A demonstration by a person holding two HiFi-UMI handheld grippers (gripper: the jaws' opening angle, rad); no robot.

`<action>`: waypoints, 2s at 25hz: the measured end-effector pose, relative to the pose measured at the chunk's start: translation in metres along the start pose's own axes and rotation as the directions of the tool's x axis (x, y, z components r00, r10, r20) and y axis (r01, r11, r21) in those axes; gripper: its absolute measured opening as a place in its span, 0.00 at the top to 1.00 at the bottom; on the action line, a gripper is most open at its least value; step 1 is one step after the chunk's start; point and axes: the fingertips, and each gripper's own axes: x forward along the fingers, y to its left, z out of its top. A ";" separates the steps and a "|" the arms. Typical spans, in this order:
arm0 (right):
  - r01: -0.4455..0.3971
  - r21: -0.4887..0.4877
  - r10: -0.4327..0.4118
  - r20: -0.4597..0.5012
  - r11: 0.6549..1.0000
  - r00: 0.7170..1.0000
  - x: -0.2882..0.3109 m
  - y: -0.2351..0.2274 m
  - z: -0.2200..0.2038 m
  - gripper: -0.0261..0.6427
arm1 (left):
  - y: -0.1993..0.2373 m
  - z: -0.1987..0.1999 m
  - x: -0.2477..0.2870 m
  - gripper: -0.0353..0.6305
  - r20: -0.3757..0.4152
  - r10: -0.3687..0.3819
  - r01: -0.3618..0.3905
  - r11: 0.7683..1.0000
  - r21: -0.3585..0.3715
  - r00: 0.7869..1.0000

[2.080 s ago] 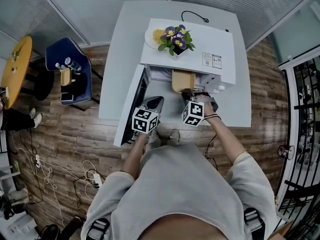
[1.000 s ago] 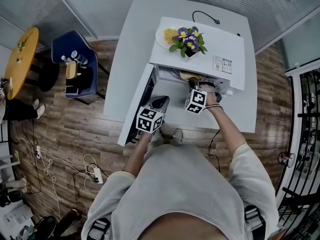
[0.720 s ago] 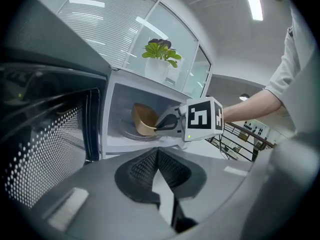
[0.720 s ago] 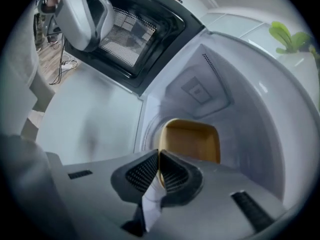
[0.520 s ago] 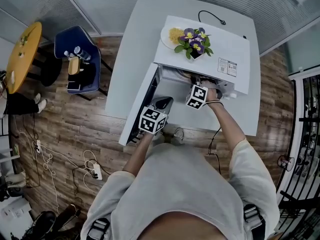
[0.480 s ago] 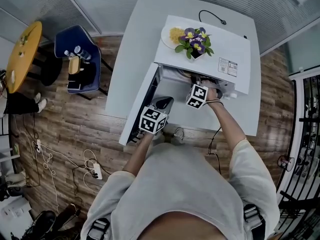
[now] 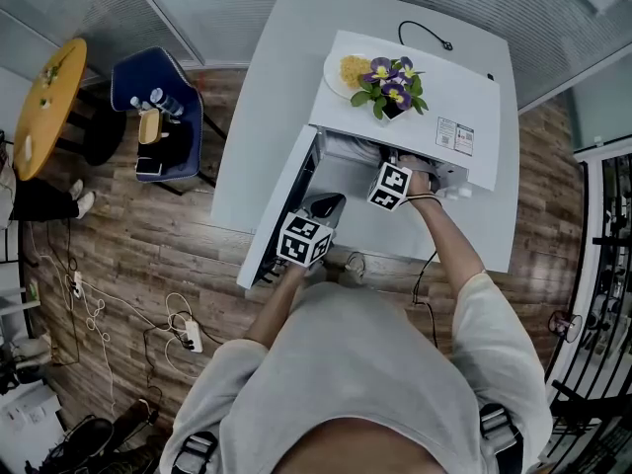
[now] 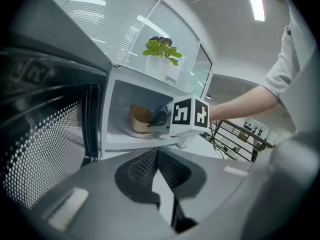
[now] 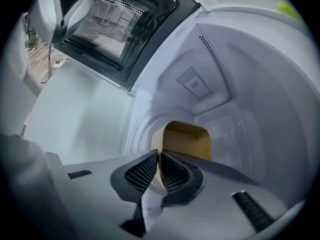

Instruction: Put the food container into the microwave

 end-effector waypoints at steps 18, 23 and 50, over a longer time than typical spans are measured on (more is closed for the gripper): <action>-0.009 0.006 0.009 -0.012 1.000 1.000 0.008 0.001 0.000 0.70 | 0.004 0.001 -0.001 0.93 -0.004 0.008 -0.008 1.000 -0.001 1.000; -0.009 -0.003 0.009 -0.014 1.000 1.000 0.004 0.007 0.002 0.70 | 0.004 -0.001 -0.001 0.93 -0.009 0.008 -0.008 1.000 0.012 1.000; 0.084 0.088 -0.086 0.025 0.993 0.996 -0.065 0.034 0.004 0.92 | -0.012 0.003 -0.009 0.93 -0.007 -0.023 0.024 0.997 0.072 1.000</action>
